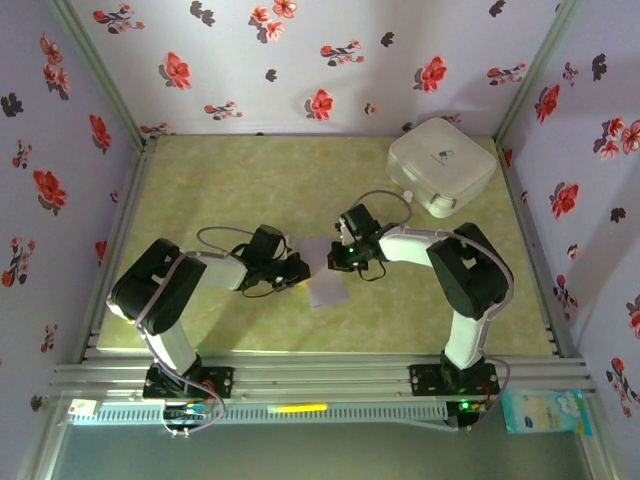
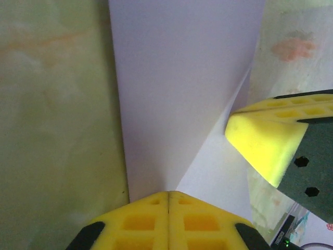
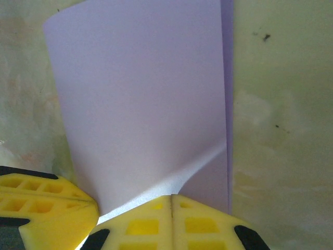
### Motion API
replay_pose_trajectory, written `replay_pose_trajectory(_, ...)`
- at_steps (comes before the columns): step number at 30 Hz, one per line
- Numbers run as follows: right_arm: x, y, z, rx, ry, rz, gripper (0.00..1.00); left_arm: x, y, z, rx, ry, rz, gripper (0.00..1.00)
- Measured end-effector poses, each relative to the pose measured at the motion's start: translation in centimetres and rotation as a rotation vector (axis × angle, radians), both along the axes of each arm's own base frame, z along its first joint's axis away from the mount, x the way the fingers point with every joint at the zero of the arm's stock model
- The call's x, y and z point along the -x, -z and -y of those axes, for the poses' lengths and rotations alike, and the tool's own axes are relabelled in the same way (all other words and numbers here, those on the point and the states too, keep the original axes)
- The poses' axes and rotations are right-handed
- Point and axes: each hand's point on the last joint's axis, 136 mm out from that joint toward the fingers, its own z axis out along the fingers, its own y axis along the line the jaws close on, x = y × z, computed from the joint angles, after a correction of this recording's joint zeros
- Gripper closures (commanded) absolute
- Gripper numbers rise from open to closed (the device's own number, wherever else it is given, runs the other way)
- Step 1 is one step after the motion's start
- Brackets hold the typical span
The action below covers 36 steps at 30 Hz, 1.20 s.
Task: Fold a paper plane with a square sheet of paper (pick it up from the middle)
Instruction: First fold the square sheet of paper in half at the center of the table.
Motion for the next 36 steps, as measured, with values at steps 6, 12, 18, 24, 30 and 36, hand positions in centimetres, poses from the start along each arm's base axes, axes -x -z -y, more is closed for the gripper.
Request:
replay_pose_trajectory(6, 0.0, 0.0, 0.0, 0.000, 0.000, 0.001, 1.00, 0.8, -1.0, -0.2, -0.013, 0.009, -0.006, 0.93)
replay_pose_trajectory(12, 0.0, 0.0, 0.0, 0.000, 0.001, 0.002, 1.00, 1.1, -2.8, 1.3, 0.042, 0.015, 0.023, 0.92)
replay_pose_trajectory(18, 0.0, 0.0, 0.1, 0.002, 0.004, 0.001, 1.00, 2.8, -2.6, 2.4, 0.047, 0.047, 0.005, 0.92)
replay_pose_trajectory(24, 0.0, 0.0, 0.1, -0.001, 0.005, 0.006, 1.00, 4.3, -1.3, 2.1, 0.013, 0.060, -0.026, 0.91)
replay_pose_trajectory(30, 0.0, 0.0, 0.1, -0.005, 0.006, 0.012, 1.00, 6.1, 0.3, 1.4, -0.050, 0.083, -0.058, 0.91)
replay_pose_trajectory(36, 0.0, 0.0, 0.1, -0.008, 0.011, 0.013, 1.00, 6.5, 0.3, 1.0, -0.073, 0.088, -0.038, 0.91)
